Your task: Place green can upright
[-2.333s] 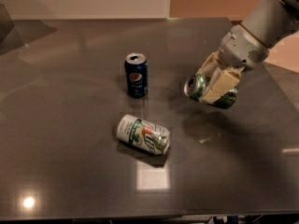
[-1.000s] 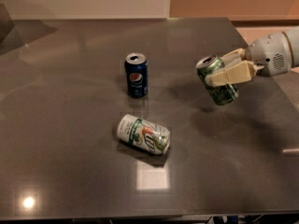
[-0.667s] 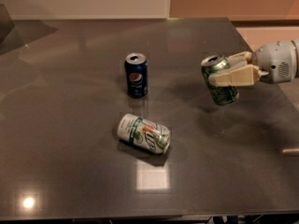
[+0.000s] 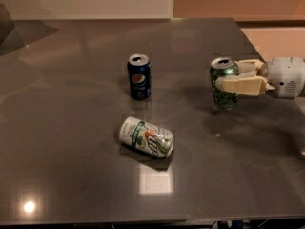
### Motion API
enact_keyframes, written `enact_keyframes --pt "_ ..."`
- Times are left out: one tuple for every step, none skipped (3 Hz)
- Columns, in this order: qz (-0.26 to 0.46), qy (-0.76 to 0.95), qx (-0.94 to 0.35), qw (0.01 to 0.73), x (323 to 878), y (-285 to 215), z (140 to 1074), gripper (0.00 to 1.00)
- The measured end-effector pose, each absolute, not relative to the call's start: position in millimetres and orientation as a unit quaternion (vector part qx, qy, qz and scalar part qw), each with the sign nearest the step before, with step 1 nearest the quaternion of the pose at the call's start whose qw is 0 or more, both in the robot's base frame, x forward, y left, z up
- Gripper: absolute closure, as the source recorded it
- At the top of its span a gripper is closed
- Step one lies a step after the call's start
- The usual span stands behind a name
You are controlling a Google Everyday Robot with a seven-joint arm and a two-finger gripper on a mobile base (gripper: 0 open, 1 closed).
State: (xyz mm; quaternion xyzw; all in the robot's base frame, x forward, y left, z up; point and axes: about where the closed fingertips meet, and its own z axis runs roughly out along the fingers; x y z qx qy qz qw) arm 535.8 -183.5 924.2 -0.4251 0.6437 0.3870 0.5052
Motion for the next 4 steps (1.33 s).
enact_keyframes --pt "0.398 0.623 -0.408 0.536 535 -189 921 1.0" --pt "0.407 0.611 -0.396 0.552 535 -192 920 1.0" --pt "0.419 0.606 -0.383 0.557 536 -194 915 1.0" --pt "0.431 0.602 -0.368 0.563 536 -195 910 1.0"
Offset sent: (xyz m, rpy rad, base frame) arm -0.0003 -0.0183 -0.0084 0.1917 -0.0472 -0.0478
